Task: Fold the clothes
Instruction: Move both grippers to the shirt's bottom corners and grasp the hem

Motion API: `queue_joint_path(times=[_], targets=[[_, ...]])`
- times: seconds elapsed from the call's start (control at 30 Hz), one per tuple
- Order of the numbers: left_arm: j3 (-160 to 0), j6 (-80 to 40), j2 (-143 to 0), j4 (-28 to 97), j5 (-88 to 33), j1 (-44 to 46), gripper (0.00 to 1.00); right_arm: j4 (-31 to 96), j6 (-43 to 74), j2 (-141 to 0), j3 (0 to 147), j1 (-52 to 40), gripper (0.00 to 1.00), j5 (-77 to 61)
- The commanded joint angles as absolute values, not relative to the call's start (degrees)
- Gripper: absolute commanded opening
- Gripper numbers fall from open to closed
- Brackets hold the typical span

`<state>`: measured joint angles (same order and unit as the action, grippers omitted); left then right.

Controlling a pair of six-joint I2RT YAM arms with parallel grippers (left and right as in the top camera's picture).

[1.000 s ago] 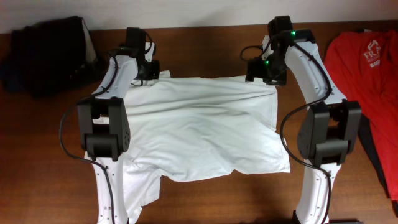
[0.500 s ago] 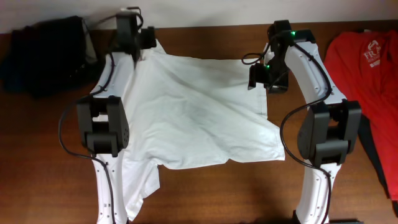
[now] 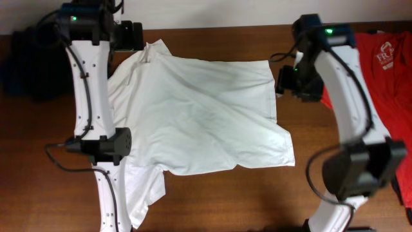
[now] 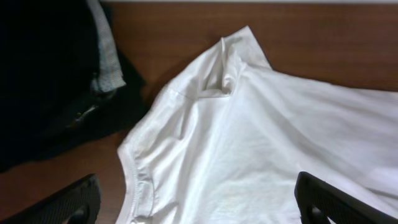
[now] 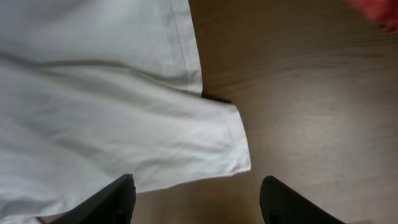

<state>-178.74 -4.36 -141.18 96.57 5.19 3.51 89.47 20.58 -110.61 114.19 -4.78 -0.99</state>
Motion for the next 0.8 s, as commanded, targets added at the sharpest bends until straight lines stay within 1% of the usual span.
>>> queue_joint_path(times=[0.0,0.07,0.1,0.17,0.2,0.23,0.3,0.33,0.37,0.4,0.47,0.53,0.63,0.73,0.77], targets=[[-179.0,-5.1,-134.8,96.7,3.5,2.9,0.99,92.5,21.6,-102.9,114.3,-5.3,0.68,2.3],[-175.9,-5.1,-130.6,96.7,-2.2,2.9,0.99,95.5,21.8,-99.6,114.1,-5.3,0.68,4.5],[-169.5,-5.1,-126.0,96.7,-4.1,3.0,0.99,97.3,21.7,-96.8,112.3,-5.3,0.68,6.0],[-159.7,-5.1,-119.8,96.7,-1.6,3.0,0.99,96.6,21.9,-93.3,108.0,-5.3,0.69,7.5],[-153.9,-5.7,-115.9,96.7,0.9,3.0,0.99,95.6,23.1,-91.0,104.5,-5.2,0.72,8.5],[-145.9,-7.6,-110.4,96.7,5.5,2.9,0.99,93.1,24.1,-87.7,99.5,-5.1,0.77,9.3],[-135.9,-10.5,-103.4,96.6,7.6,2.9,0.99,88.5,24.6,-83.6,92.5,-5.1,0.99,8.8],[-132.5,-11.0,-101.0,96.5,7.5,2.9,0.99,84.6,24.6,-81.0,87.4,-5.1,0.99,7.7],[-124.0,-12.5,-94.8,95.6,7.2,2.9,0.99,81.6,24.6,-79.3,83.3,-5.1,0.99,6.2],[-119.2,-12.6,-91.6,94.7,6.9,2.9,0.99,79.9,24.6,-78.7,80.7,-5.1,0.99,4.9],[-111.5,-12.7,-86.8,93.8,6.9,2.9,0.99,78.2,24.6,-79.0,77.0,-5.1,0.99,3.7],[-102.8,-15.2,-82.2,93.0,6.9,2.9,0.99,76.8,25.1,-79.7,73.5,-5.1,0.98,3.2],[-90.6,-18.6,-77.2,87.9,6.9,2.9,0.99,74.6,27.1,-80.1,68.8,-5.1,0.99,3.2],[-82.3,-19.3,-76.6,82.8,6.9,2.3,0.99,73.7,27.5,-80.1,67.6,-5.1,0.99,3.2],[-79.7,-20.4,-77.0,81.1,6.9,0.8,0.99,73.7,27.5,-80.1,67.6,-5.1,0.98,3.2]])
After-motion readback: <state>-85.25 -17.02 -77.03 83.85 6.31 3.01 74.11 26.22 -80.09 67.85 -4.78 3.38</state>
